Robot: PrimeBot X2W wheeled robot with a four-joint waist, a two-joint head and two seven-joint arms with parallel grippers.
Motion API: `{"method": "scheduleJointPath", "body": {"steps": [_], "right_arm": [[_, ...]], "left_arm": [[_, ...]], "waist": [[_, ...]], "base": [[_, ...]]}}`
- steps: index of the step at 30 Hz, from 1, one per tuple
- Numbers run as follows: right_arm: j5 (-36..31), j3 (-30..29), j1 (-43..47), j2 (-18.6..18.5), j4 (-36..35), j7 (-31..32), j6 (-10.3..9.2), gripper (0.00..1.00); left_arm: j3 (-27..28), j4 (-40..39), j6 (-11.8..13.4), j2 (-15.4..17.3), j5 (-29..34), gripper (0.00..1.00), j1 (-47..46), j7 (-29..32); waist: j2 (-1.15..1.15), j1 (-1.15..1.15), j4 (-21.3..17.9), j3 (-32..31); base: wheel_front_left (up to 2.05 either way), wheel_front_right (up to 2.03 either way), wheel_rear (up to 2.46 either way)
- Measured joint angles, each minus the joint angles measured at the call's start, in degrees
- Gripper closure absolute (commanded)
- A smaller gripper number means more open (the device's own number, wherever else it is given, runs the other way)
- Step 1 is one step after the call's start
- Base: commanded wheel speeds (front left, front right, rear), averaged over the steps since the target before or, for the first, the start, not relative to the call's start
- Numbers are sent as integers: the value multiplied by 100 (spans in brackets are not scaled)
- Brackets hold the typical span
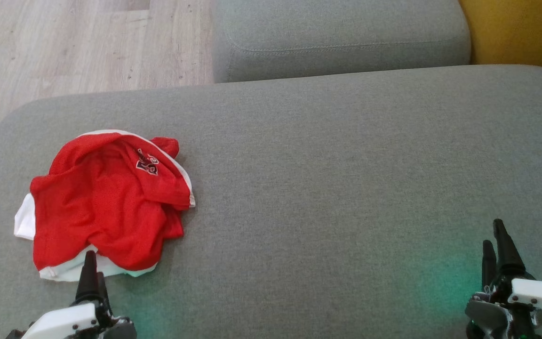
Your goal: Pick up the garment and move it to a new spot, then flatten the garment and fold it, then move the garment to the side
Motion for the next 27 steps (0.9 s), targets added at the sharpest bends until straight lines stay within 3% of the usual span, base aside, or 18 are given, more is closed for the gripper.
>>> {"method": "scheduleJointPath", "body": {"steps": [17,27], "right_arm": [[-1243,5,2,0,-331,-279,0,0],[-2181,4,1,0,-625,-437,0,0]], "left_arm": [[132,-283,0,1,576,0,0,-300],[163,-590,8,1,1321,0,-8,-441]], "waist": [[0,0,13,-41],[0,0,-16,-27]], "base": [[0,0,0],[0,0,0]]}}
